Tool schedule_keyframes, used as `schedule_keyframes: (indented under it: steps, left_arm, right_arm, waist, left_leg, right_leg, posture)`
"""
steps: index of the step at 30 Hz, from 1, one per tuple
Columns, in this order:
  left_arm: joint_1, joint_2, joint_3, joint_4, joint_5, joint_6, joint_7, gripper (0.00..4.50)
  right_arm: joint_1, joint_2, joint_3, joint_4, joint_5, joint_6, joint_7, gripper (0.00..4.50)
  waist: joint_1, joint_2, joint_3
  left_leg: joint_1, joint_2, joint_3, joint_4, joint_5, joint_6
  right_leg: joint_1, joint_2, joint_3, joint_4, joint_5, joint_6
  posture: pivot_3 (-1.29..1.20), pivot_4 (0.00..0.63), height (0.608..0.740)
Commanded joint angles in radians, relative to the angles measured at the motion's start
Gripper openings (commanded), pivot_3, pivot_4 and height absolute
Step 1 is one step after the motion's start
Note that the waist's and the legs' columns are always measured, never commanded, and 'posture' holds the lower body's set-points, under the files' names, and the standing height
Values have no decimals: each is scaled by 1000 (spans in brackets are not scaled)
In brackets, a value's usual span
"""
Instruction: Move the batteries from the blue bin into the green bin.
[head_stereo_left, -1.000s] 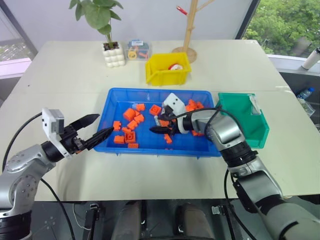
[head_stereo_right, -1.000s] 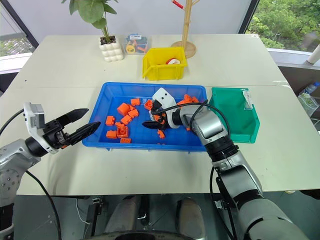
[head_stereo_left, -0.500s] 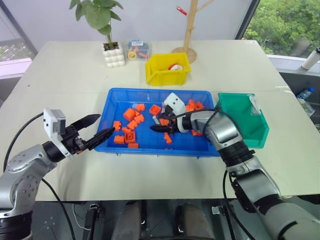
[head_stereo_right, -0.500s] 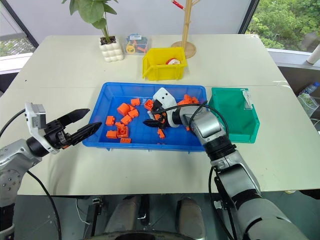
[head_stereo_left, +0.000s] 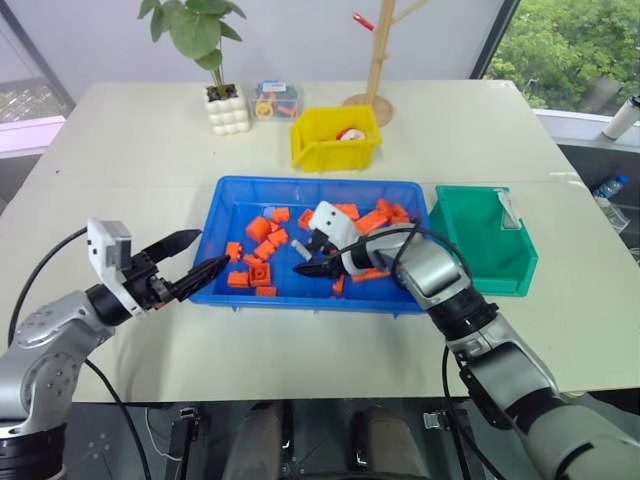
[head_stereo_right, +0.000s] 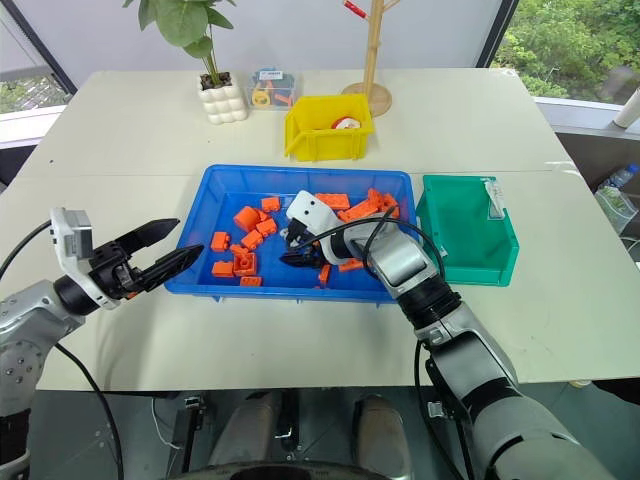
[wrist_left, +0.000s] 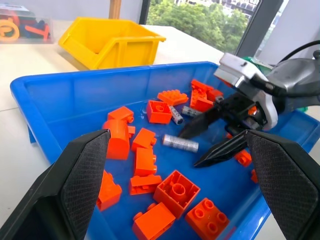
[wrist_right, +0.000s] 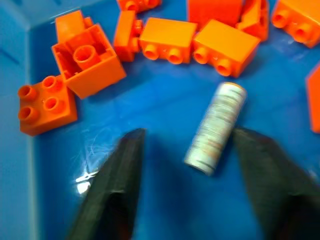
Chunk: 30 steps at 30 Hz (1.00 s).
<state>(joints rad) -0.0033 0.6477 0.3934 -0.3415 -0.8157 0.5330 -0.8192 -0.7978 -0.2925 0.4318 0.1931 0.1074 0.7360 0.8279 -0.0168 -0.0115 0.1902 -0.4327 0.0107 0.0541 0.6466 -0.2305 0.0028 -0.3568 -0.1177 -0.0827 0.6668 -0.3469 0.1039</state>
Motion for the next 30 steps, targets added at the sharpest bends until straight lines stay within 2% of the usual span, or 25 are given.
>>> schedule_keyframes:
  steps: [1, 2, 3, 12, 17, 22, 26, 30]
  left_arm:
    - [4, -5, 3, -45, 1, -23, 6, 4500]
    - [6, -7, 3, -46, 2, -24, 7, 4500]
    - [7, -8, 3, -48, 2, -24, 9, 4500]
    - [13, -9, 3, -49, 1, -25, 12, 4500]
    - [4, 1, -6, -45, -6, -17, -7, 4500]
    - [-76, 63, -48, 15, -7, -5, -116, 4500]
    - [-251, 109, -148, 144, 36, -20, -251, 4500]
    - [-420, 105, -242, 290, 99, -59, -366, 4500]
  right_arm:
    - [-3, 9, 15, 10, -19, 0, 4, 712]
    - [-5, 11, 13, 13, -22, -2, 4, 185]
    - [-7, 11, 10, 15, -23, -3, 5, 13]
    - [-17, 23, -12, 14, -25, 5, -5, 19]
    - [-62, 13, -85, -26, 3, 42, -20, 19]
    - [-164, -89, -230, -122, 67, 147, -12, 19]
    - [-178, -214, -304, -231, 102, 243, -5, 19]
    - [-140, -317, -357, -349, 131, 342, -17, 19]
  waist:
    - [0, 0, 0]
    - [0, 0, 0]
    - [0, 0, 0]
    - [-1, 0, 0]
    - [1, 0, 0]
    - [7, 1, 1]
    - [6, 0, 1]
    - [5, 0, 1]
  left_leg:
    - [0, 0, 0, 0, 0, 0]
    - [0, 0, 0, 0, 0, 0]
    - [0, 0, 0, 0, 0, 0]
    - [0, 0, 0, 0, 0, 0]
    - [0, 0, 0, 0, 0, 0]
    - [-2, 0, 0, 0, 0, 0]
    - [-3, -1, -1, 0, 0, 0]
    - [-3, -1, 0, 0, 0, 0]
  right_leg:
    - [0, 0, 0, 0, 0, 0]
    - [0, 0, 0, 0, 0, 0]
    - [0, 0, 0, 0, 0, 0]
    - [0, 0, 0, 0, 0, 0]
    - [0, 0, 0, 0, 0, 0]
    - [-2, 0, 0, 0, 0, 0]
    - [-2, 0, -1, -1, 0, 0]
    - [-3, 1, -1, -1, 0, 0]
  posture:
    - [0, 150, 739]
    - [0, 150, 739]
    - [0, 150, 739]
    - [0, 150, 739]
    - [0, 150, 739]
    - [0, 150, 739]
    - [0, 150, 739]
    - [0, 150, 739]
